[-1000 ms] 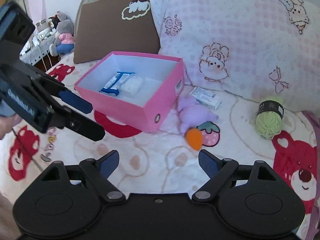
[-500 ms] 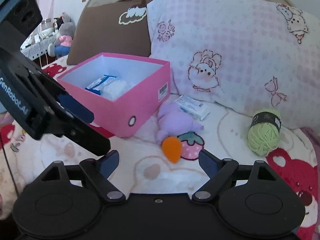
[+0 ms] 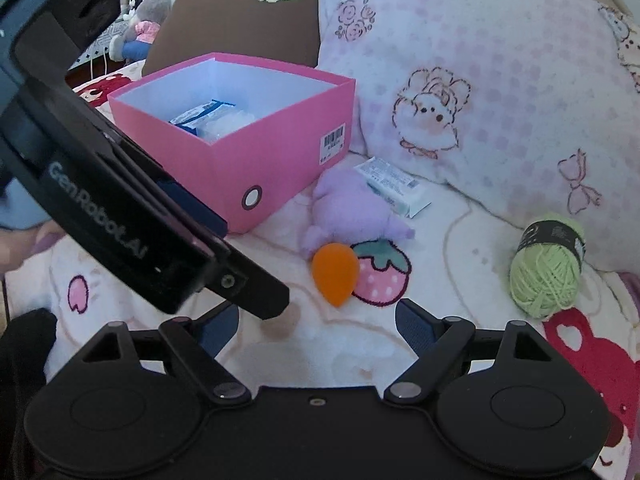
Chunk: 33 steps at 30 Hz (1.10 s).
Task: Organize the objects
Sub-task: 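Move the right tool toward the orange makeup sponge, then close the right gripper on the orange makeup sponge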
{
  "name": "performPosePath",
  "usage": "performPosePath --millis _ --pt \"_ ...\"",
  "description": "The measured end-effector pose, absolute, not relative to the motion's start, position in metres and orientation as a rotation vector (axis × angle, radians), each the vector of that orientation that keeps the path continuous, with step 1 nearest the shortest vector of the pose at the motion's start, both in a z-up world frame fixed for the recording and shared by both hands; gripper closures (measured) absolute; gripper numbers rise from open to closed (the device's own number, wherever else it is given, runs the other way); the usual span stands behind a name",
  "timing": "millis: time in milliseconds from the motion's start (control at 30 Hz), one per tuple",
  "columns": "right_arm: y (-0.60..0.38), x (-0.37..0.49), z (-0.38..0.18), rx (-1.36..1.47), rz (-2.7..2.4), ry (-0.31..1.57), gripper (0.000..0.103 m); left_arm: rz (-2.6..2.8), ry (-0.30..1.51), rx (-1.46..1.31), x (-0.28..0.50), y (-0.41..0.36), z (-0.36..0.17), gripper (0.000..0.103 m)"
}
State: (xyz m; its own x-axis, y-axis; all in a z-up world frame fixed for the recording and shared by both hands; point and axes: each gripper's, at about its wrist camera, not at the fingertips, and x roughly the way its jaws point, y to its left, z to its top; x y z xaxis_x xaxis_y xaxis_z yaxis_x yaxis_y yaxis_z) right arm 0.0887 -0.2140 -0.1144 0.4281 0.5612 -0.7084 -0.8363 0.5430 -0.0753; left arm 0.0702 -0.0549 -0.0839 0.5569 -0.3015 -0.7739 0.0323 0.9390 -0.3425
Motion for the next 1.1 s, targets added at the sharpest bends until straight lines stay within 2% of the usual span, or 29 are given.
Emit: performPosePath --millis 67,133,233,300,400,533,633,800,833,900,1033,1067,1100 --pt "-0.213 0.091 -0.117 -0.454 0.916 0.679 0.015 -0.201 0.959 -0.32 0.074 -0.054 -0.089 0.022" --pt "-0.211 0.094 -0.12 -0.457 0.916 0.658 0.015 -0.157 0.933 -0.307 0.074 -0.055 -0.092 0.03" --pt "-0.198 0.1 -0.129 -0.51 0.899 0.666 0.015 -0.094 0.895 -0.225 0.075 -0.061 -0.092 0.035" --pt "-0.192 0.103 -0.132 -0.5 0.908 0.665 0.015 -0.089 0.875 -0.216 0.076 -0.062 -0.094 0.035" --pt "-0.188 0.109 -0.137 -0.437 0.915 0.673 0.015 -0.103 0.871 -0.251 0.082 -0.058 -0.1 0.042" --pt "-0.192 0.112 -0.157 -0.345 0.886 0.626 0.015 -0.126 0.843 -0.302 0.09 -0.055 -0.109 0.042" --pt "-0.193 0.122 -0.175 -0.259 0.845 0.658 0.017 -0.116 0.832 -0.304 0.095 -0.055 -0.116 0.042" --pt "-0.195 0.13 -0.186 -0.195 0.824 0.662 0.023 -0.101 0.825 -0.321 0.104 -0.056 -0.13 0.052" --pt "-0.195 0.129 -0.186 -0.188 0.823 0.659 0.025 -0.104 0.824 -0.327 0.105 -0.057 -0.132 0.055" --pt "-0.194 0.128 -0.185 -0.192 0.819 0.649 0.04 -0.12 0.823 -0.341 0.106 -0.058 -0.135 0.059" --pt "-0.193 0.128 -0.185 -0.197 0.831 0.639 0.056 -0.112 0.818 -0.326 0.107 -0.061 -0.137 0.068" --pt "-0.193 0.129 -0.185 -0.197 0.827 0.638 0.065 -0.112 0.814 -0.331 0.108 -0.061 -0.137 0.07" --pt "-0.193 0.129 -0.185 -0.196 0.817 0.636 0.065 -0.111 0.812 -0.336 0.108 -0.061 -0.136 0.07"
